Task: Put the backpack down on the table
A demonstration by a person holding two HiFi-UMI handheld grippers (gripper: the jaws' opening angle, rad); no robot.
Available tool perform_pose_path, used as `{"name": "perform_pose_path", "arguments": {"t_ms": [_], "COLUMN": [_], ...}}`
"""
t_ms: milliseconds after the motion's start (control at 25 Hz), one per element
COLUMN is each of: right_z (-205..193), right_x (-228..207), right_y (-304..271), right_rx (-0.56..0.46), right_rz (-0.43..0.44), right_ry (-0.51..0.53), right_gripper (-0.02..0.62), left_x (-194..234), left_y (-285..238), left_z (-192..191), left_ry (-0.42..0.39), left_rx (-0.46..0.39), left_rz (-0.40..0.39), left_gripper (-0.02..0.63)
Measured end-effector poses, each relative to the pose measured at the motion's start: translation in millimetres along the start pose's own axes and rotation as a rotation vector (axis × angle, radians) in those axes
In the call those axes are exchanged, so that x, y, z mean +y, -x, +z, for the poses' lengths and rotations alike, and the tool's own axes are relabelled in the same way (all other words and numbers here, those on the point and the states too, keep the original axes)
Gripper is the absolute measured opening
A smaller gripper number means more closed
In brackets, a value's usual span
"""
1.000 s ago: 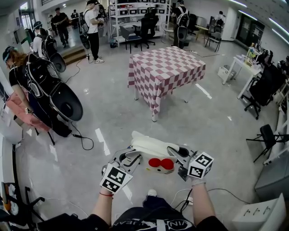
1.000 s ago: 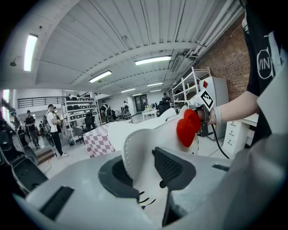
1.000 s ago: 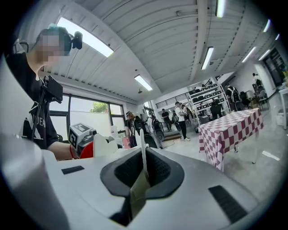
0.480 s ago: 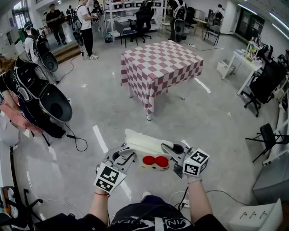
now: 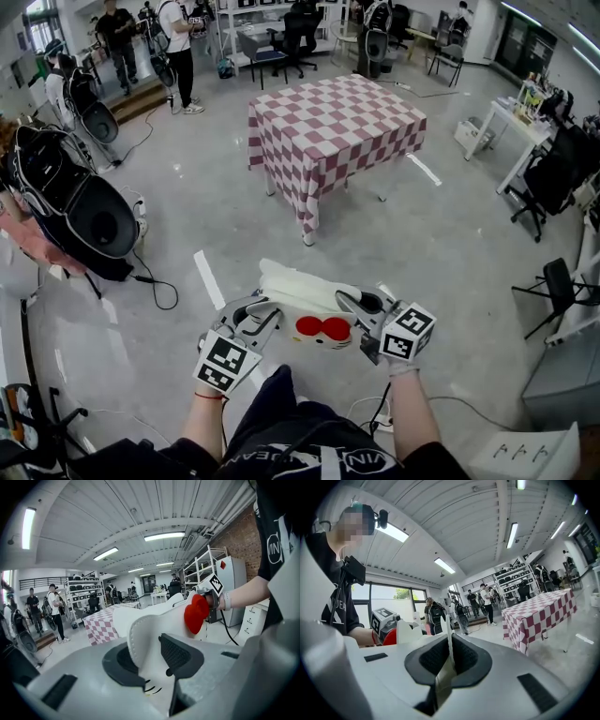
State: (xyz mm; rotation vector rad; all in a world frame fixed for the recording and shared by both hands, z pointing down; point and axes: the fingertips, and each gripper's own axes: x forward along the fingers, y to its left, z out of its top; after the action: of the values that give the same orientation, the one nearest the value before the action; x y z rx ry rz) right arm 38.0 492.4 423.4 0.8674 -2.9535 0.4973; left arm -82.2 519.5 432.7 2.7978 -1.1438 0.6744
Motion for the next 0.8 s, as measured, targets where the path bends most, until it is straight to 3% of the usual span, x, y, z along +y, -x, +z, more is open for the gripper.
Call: {"name": "perform_pose_path", "arguments": {"t_ms": [440, 800], "right_z": [17, 52], "right_x": [-60, -137], "right_y": [-38, -88], "right_rx": [-0.003, -0.018], "right_rz": [-0.007, -0.038], "right_ry": [-0.016, -0.023], "right_gripper": [0.011, 0.012], "left_x": [53, 128], "left_y": [-52, -117], "left_z": [12, 37], "left_ry": [-0.009, -0.028], "left_rx": [0.009, 0.001], "left_rz": [-0.021, -0.056], "left_gripper": [0.121, 0.121]}}
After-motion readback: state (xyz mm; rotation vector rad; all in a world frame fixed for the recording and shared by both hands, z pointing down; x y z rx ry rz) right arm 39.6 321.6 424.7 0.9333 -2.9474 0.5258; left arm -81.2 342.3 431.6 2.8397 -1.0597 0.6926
